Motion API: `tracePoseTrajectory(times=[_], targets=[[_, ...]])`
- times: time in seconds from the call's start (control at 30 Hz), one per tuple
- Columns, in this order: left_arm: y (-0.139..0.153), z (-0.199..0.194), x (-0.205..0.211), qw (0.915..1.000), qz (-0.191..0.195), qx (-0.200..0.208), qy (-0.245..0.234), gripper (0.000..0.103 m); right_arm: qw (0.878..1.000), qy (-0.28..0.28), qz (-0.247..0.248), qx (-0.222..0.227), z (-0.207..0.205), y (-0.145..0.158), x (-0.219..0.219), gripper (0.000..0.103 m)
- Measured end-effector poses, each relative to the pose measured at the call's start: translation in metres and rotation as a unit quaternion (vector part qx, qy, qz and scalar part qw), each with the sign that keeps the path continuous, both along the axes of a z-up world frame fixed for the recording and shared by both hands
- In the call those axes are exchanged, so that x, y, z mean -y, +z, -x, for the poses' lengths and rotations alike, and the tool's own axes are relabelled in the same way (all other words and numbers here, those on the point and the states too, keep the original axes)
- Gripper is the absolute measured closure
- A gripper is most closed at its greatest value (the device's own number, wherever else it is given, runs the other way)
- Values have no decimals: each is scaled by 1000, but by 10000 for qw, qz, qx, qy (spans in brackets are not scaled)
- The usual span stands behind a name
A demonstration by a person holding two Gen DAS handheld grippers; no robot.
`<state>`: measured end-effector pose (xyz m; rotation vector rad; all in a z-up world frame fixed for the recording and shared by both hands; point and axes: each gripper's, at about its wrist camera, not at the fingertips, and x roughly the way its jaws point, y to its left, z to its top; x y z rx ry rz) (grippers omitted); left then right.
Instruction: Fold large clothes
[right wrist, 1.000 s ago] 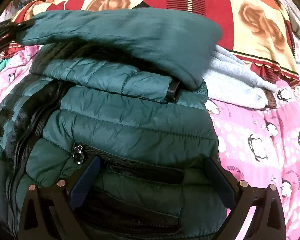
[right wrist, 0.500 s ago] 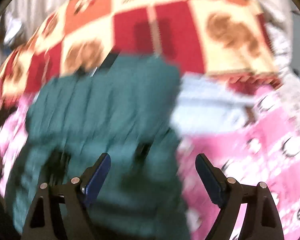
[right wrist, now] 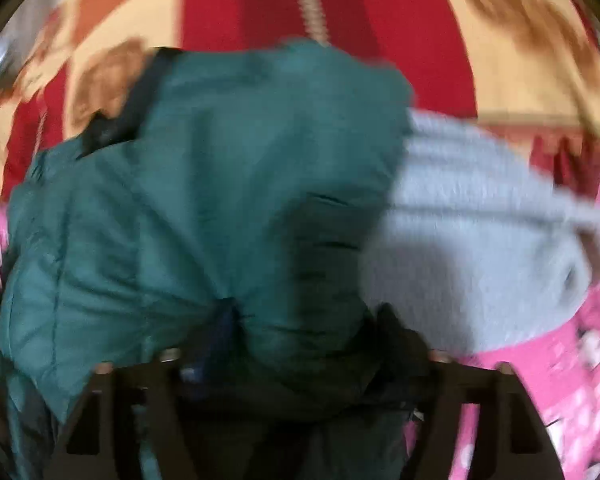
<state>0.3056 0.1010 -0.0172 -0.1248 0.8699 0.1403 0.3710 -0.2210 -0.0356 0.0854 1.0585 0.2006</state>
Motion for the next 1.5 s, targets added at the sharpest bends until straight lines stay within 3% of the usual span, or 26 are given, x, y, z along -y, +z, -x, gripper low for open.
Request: tracePoseTrajectory(times=[0.03, 0.1, 0.2, 0.27, 0.33, 0.5, 0.57, 0.63, 0.73, 0.77, 0.87, 0.93, 1.07, 1.13, 1.2, 1.27, 1.5], targets=[[0, 0, -1, 10000, 30, 12, 8, 73, 9998, -85, -150, -113, -5, 4, 7, 21], [0, -1, -3, 9999, 105, 17, 17, 73, 9984, -329, -55, 449, -4, 32, 12, 35], [1, -3, 0, 10000, 66, -23, 58, 73, 9859, -348, 296, 1613, 1, 77, -6, 36], [0, -2, 2, 10000, 36, -25, 64, 72, 9758, -185, 392, 2143, 1, 89, -22, 36], [1, 0, 2, 9999, 96, -1, 91, 72, 9713, 61, 336, 2356, -4, 84, -38, 36], [-2, 3, -5, 9993, 347, 160, 41, 70, 9913, 493, 271, 1193, -45, 18, -47, 33], [-2, 4, -8, 9979, 605, 240, -64, 65, 9933, 517, 34, 1037, -49, 10, -40, 33], [-2, 3, -9, 9956, 864, 283, -214, 44, 9930, 557, -30, 1037, -49, 11, -37, 32], [-2, 1, -3, 9941, 979, 261, -380, 25, 9925, 646, 70, 1035, -46, 11, -42, 23], [-1, 1, 1, 9947, 906, 234, -428, 23, 9924, 704, 99, 1007, -45, 11, -44, 18], [1, 2, 9, 9962, 646, 198, -544, 23, 9934, 727, 298, 836, -42, 16, -50, 17], [7, 5, 8, 9966, 591, 304, -485, 23, 9917, 568, 439, 1065, -37, 31, -55, 24], [14, 9, 9, 9985, 187, 467, -219, 23, 9871, 631, 154, 1462, -7, 64, -68, 25], [11, 8, 9, 9993, 33, 364, -83, 23, 9877, 783, 189, 1344, 3, 58, -79, 24], [4, 4, 11, 9997, -54, 207, -70, 22, 9884, 1037, 457, 1015, 11, 29, -93, 17], [-1, 2, 13, 9998, -98, 109, -114, 22, 9870, 1080, 662, 990, 12, 15, -98, 17], [-5, 5, 9, 9999, 87, 75, -107, 21, 9877, 1104, 602, 929, 5, 12, -112, 15]])
